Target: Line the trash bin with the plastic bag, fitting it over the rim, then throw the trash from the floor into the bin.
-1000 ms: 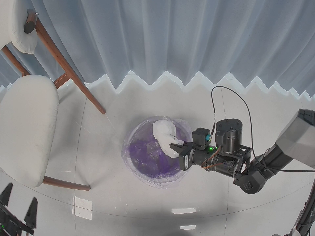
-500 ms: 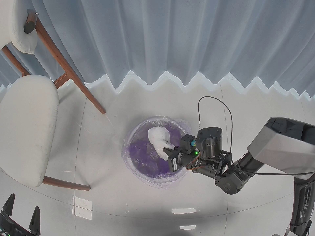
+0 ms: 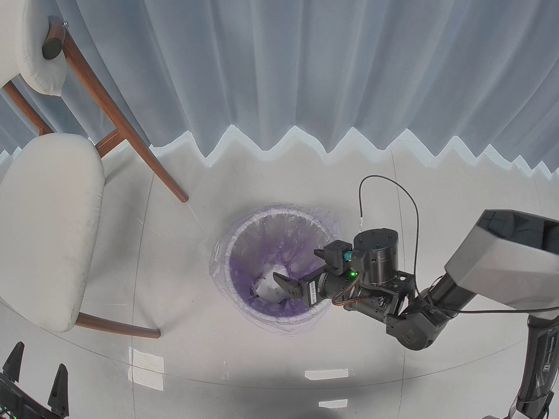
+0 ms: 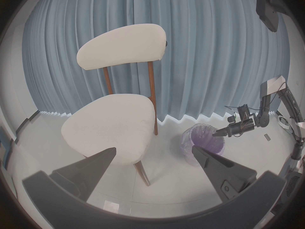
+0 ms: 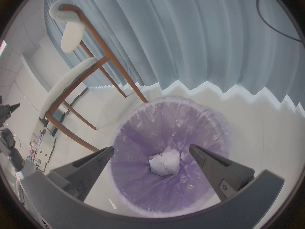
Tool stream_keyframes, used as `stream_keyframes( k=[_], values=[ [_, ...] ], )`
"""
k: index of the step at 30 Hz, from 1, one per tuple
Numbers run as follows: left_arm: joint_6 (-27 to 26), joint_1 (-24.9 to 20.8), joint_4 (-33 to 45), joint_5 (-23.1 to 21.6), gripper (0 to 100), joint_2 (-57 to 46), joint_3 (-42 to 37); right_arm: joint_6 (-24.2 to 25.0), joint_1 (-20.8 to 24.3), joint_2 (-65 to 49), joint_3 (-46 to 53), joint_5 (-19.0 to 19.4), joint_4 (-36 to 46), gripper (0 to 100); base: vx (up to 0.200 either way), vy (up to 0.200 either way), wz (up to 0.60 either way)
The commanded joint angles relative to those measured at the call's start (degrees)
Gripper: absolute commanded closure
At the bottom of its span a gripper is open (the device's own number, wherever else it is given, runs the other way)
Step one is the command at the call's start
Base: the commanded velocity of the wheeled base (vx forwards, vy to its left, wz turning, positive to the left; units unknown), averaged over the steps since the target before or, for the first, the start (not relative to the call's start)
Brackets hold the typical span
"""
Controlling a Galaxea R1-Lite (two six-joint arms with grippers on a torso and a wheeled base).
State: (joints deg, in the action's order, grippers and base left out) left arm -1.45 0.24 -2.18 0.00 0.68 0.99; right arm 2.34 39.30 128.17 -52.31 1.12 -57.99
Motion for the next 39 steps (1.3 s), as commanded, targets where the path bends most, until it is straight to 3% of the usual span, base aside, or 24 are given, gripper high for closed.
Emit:
stream_keyframes(
  k=[1, 4, 5, 7, 8, 10, 12, 14, 18, 20, 21, 25, 26, 27, 29, 31, 32, 34, 36, 39],
  values=[
    [0.1, 0.0, -0.9, -0.4, 0, -0.7, -1.0, 1.9, -0.5, -18.0, 10.9, -2.9, 0.1, 0, 0.0, 0.0, 0.0],
    [0.6, 0.0, -1.0, -0.2, 0, -0.7, -1.0, 2.6, -2.9, -26.7, 16.3, -4.3, 0.8, 0, 0.0, 0.0, 0.0],
    [0.6, 0.0, -1.0, -0.1, 0, -0.7, -1.0, 2.1, -7.7, -36.3, 22.3, -4.5, 2.4, 0, 0.0, 0.0, 0.0],
    [0.6, 0.0, -1.0, 0.0, 0, -0.7, -1.0, 1.4, -13.5, -45.0, 27.1, -4.5, 4.1, 0, 0.0, 0.0, 0.0],
    [0.6, 0.0, -1.0, 0.0, 0, -0.7, -1.0, 1.4, -13.5, -45.0, 27.1, -4.5, 4.1, 0, 0.0, 0.0, 0.0],
    [0.7, 0.1, -1.1, 2.4, 0, -0.7, -1.0, 1.1, -23.9, -57.8, 33.5, -4.5, 6.0, 0, 0.0, 0.0, 0.0],
    [0.7, 0.1, -1.0, 2.8, 0, -0.7, -1.0, 1.2, -29.0, -64.1, 36.8, -4.5, 7.1, 0, 0.0, 0.0, 0.0],
    [0.2, 0.1, -0.9, 3.6, 0, -0.7, -1.0, 1.4, -32.4, -71.1, 41.3, -4.5, 7.5, 0, 0.0, 0.0, 0.0],
    [-3.8, 0.0, -1.0, 5.6, 0, -0.7, -1.0, 0.7, -33.2, -84.3, 51.8, -4.5, 8.1, 0, 0.0, 0.0, 0.0],
    [-5.4, 0.0, -1.0, 5.1, 0, -0.7, -1.0, 0.1, -33.2, -93.3, 52.3, -4.6, 15.3, 0, 0.0, 0.0, 0.0],
    [-5.8, -0.1, -0.9, 4.4, 0, -0.7, -1.0, -0.2, -33.2, -97.2, 52.1, -4.6, 19.5, 0, 0.0, 0.0, 0.0],
    [-6.4, -0.1, 0.2, -11.0, 0, -0.7, -1.0, -2.4, -33.1, -125.1, 52.3, -5.0, 53.0, 0, 0.0, 0.0, 0.0],
    [-6.4, -0.1, 0.2, -11.0, 0, -0.7, -1.0, -2.4, -33.1, -125.1, 52.3, -5.0, 53.0, 0, 0.0, 0.0, 0.0],
    [-6.0, -0.1, 0.8, -13.6, 0, -0.7, -0.8, -2.0, -36.1, -122.4, 52.3, -6.7, 54.4, 0, 0.0, 0.0, 0.0],
    [-3.9, -0.1, 0.9, -13.4, 0, -0.7, -0.7, -1.6, -38.9, -126.3, 52.0, -2.9, 55.5, 0, 0.0, 0.0, 0.0],
    [1.6, 0.0, 0.4, -9.6, 0, -0.7, -0.6, -2.2, -39.2, -128.2, 51.0, 5.2, 58.6, 0, 0.0, 0.0, 0.0],
    [4.4, 0.0, 0.1, -4.8, 0, -0.7, -0.8, -3.7, -39.2, -128.2, 51.0, 6.7, 58.3, 0, 0.0, 0.0, 0.0],
    [5.5, 0.0, -1.0, 3.3, 0, -0.7, -1.0, -6.0, -39.2, -128.2, 51.2, 5.2, 57.4, 0, 0.0, 0.0, 0.0],
    [5.1, 0.0, -0.5, 7.6, 0, -0.7, -1.0, -3.7, -39.2, -128.2, 51.6, 1.2, 56.3, 0, 0.0, 0.0, 0.0],
    [5.1, 0.0, -0.4, 9.1, 0, -0.7, -1.0, 3.0, -39.3, -128.2, 51.8, -5.3, 56.6, 0, 0.0, 0.0, 0.0]
  ],
)
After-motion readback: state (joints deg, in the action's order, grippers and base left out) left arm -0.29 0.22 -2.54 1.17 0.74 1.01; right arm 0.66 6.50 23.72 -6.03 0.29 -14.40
